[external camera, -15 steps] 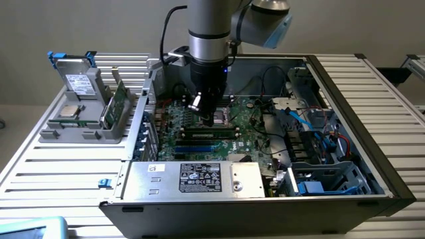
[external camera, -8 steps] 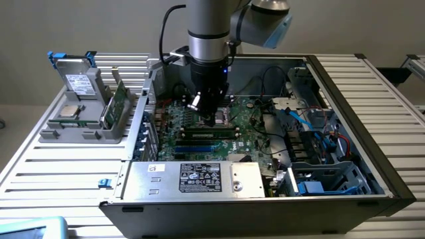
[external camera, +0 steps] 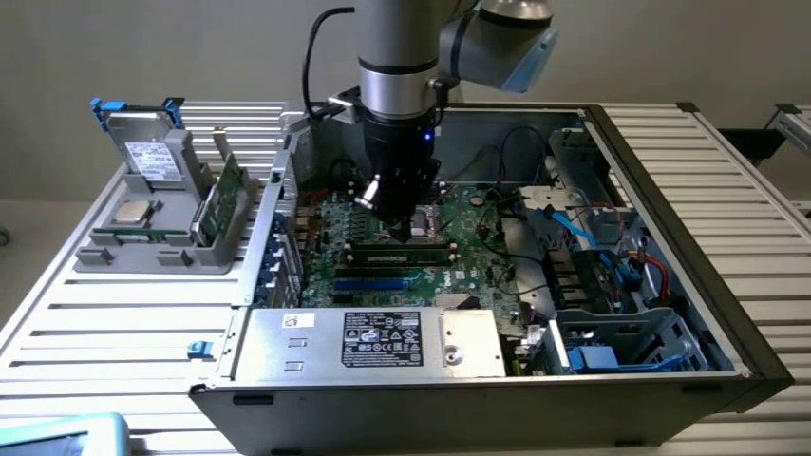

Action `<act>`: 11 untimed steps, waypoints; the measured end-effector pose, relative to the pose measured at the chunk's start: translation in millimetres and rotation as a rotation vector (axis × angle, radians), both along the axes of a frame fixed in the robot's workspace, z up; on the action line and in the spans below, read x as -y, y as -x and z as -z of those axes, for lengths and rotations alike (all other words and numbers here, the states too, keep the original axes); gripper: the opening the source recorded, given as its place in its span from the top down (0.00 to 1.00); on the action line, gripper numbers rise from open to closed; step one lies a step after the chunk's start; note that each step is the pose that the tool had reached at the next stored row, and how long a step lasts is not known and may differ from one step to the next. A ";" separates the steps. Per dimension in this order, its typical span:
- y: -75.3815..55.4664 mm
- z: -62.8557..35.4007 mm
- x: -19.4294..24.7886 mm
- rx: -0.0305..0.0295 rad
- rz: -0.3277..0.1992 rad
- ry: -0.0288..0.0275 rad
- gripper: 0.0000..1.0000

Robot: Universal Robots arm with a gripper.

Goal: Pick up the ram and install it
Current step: 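Press down the ram until it locks into place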

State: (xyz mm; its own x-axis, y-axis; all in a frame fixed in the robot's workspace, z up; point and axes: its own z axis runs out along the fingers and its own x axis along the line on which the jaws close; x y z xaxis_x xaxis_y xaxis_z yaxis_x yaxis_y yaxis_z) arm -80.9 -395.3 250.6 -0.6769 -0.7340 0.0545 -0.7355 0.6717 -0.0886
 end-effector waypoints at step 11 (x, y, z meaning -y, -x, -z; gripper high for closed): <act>0.0 0.8 0.0 0.0060 0.136 0.0025 0.89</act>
State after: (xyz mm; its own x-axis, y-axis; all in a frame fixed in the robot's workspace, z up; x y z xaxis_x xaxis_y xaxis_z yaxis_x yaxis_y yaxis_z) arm -80.9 -395.3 249.8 -0.7706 -0.6352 0.0519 -0.6370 0.7651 -0.0945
